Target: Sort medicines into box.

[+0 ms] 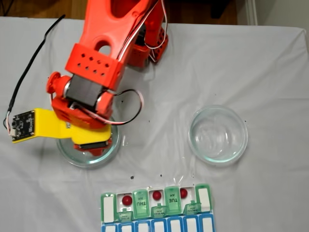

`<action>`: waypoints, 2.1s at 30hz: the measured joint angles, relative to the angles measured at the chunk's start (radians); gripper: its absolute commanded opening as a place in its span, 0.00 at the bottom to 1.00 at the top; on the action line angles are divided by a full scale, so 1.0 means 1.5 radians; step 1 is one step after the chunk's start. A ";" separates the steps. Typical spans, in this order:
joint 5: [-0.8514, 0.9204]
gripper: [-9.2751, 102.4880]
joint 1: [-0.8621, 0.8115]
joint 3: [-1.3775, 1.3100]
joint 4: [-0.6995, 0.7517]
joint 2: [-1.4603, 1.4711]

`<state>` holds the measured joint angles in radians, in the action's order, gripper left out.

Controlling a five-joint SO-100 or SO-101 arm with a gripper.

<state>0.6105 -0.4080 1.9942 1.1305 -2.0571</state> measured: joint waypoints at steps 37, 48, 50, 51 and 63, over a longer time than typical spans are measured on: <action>0.008 0.28 0.007 0.050 -0.079 0.066; -0.008 0.28 0.014 0.050 -0.102 0.110; -0.008 0.28 0.014 0.050 -0.103 0.112; -0.008 0.28 0.014 0.050 -0.103 0.114; -0.008 0.11 0.034 0.057 -0.114 0.114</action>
<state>0.5983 -0.3574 2.0801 0.9603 -1.8868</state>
